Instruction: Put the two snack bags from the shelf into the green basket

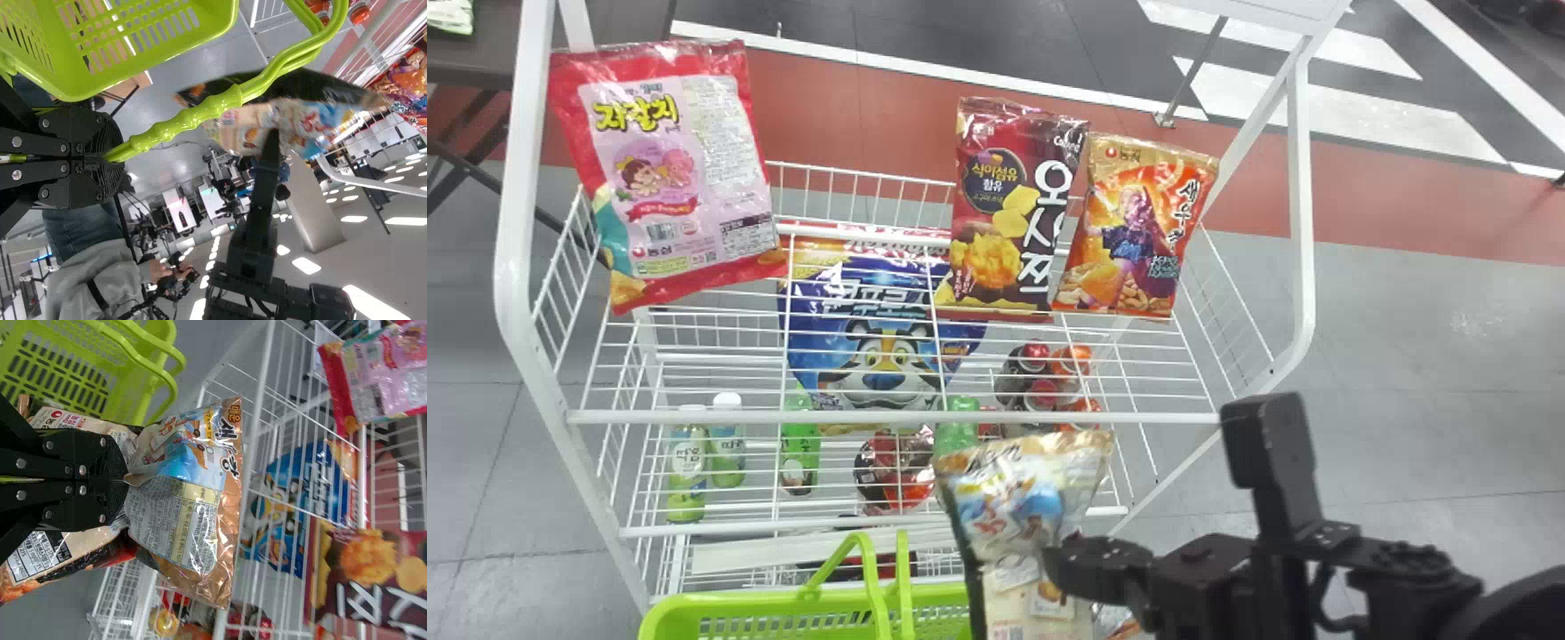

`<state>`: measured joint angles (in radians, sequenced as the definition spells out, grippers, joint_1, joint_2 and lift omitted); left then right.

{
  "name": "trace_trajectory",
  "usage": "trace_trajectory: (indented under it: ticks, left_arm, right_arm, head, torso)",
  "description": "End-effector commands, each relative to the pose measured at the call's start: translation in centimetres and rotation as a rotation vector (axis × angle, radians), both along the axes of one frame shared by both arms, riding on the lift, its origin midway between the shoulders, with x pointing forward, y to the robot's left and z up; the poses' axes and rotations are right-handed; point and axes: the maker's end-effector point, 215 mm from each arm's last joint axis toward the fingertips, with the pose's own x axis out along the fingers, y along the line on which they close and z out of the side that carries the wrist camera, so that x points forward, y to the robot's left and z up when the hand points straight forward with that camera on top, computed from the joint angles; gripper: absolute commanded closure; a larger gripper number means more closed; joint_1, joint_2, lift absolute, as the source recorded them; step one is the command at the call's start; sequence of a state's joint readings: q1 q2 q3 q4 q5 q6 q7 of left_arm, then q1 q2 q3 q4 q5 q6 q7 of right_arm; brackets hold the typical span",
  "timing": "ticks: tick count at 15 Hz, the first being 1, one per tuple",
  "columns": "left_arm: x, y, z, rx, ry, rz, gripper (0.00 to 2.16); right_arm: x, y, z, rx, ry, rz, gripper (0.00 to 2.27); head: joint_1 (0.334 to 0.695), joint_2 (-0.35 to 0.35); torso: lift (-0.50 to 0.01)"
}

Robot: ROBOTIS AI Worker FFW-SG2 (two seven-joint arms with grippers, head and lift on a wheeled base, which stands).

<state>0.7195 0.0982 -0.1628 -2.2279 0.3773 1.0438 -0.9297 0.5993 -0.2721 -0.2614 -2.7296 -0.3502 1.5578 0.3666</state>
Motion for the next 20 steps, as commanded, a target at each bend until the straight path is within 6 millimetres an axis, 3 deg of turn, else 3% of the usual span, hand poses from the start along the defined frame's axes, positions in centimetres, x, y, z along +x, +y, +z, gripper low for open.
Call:
trace_trajectory:
  ticks: [1, 5, 10, 12, 15, 16, 18, 20]
  left_arm:
    - [0.2, 0.2, 0.1, -0.001, -0.008, 0.007, 2.11]
    - [0.3, 0.2, 0.2, -0.007, -0.015, 0.010, 2.11]
    - [0.2, 0.1, 0.3, -0.010, -0.015, 0.010, 2.11]
    - [0.1, 0.1, 0.5, -0.011, -0.017, 0.010, 2.11]
    - [-0.1, 0.1, 0.6, -0.011, -0.016, 0.009, 2.11]
    - [-0.1, 0.1, 0.6, -0.013, -0.017, 0.008, 2.11]
    - [0.0, 0.1, 0.7, -0.013, -0.019, 0.008, 2.11]
    - [-0.1, 0.0, 0.8, -0.014, -0.019, 0.006, 2.11]
  right_arm:
    - [-1.7, 1.1, -1.9, -0.040, 0.054, 0.054, 2.25]
    - [-3.0, 3.4, -3.7, -0.123, 0.069, 0.164, 2.25]
    - [-6.6, 9.3, -5.9, -0.084, 0.133, 0.298, 2.25]
    - [-7.1, 9.9, -7.5, -0.101, 0.160, 0.320, 2.25]
    - [-7.1, 8.9, -9.8, -0.131, 0.206, 0.312, 2.25]
    - [-7.0, 8.6, -10.0, -0.137, 0.209, 0.307, 1.95]
    - [-6.6, 8.4, -9.8, -0.127, 0.209, 0.301, 0.00]
    - [-6.0, 8.3, -9.2, -0.115, 0.196, 0.295, 0.00]
  head:
    - [0.695, -0.350]
    - [0.695, -0.350]
    - [0.695, -0.350]
    - [0.695, -0.350]
    - [0.695, -0.350]
    - [0.695, -0.350]
    - [0.695, -0.350]
    - [0.695, -0.350]
  torso:
    - [-0.006]
    - [-0.006]
    - [-0.006]
    - [-0.006]
    - [-0.006]
    - [-0.006]
    - [-0.006]
    - [-0.006]
